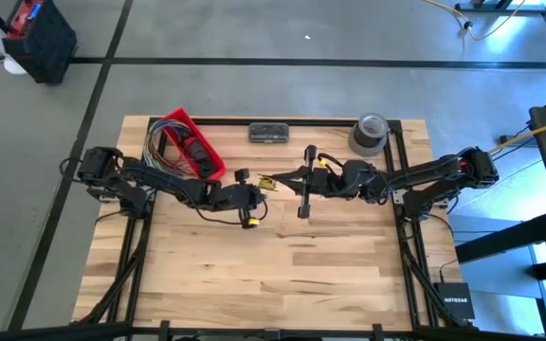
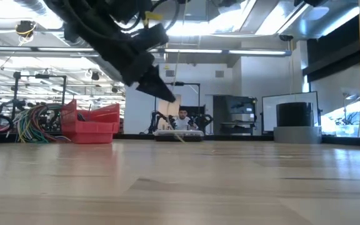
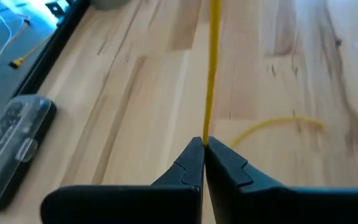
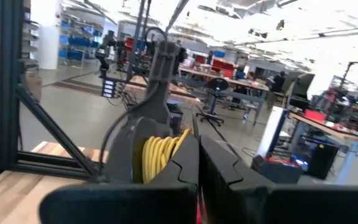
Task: Coil cords
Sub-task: Coil the yellow wire on the spool
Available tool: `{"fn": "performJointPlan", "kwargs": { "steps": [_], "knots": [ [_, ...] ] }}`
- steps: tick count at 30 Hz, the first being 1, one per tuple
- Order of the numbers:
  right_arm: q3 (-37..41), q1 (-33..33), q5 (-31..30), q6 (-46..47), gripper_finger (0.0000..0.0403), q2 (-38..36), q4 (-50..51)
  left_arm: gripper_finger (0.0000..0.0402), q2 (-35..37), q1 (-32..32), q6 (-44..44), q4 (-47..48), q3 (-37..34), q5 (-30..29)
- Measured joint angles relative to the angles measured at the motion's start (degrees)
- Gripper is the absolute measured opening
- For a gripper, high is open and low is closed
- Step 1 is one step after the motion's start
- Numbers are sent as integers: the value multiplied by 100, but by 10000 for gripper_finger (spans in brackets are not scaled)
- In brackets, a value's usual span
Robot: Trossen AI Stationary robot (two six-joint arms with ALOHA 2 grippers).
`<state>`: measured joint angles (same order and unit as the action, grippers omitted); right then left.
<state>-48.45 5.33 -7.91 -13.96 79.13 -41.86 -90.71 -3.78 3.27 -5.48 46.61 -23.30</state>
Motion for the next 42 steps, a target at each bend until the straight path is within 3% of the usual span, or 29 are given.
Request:
{"fn": "performJointPlan", "kwargs": {
  "steps": [8,13,20,26,34,42],
  "knots": [
    [-28,-11,40,-174,3,-35,300,1,1097,-120,-293,1452,-24,-411],
    [-284,-10,302,-319,3,-35,1436,1,1956,-302,-856,2641,-22,-455],
    [-398,-45,-60,-524,3,24,2189,2,2775,-697,-1101,2943,-44,-558],
    [-398,-182,-513,-574,3,149,2552,2,3011,-1020,-1049,2607,-44,-626],
    [-618,-322,-945,-747,3,801,2502,1,2943,-1187,-891,1480,-44,-625],
    [-1262,-322,-947,-646,3,1591,2489,1,2143,-1177,-774,76,-44,-616]
  ]
}}
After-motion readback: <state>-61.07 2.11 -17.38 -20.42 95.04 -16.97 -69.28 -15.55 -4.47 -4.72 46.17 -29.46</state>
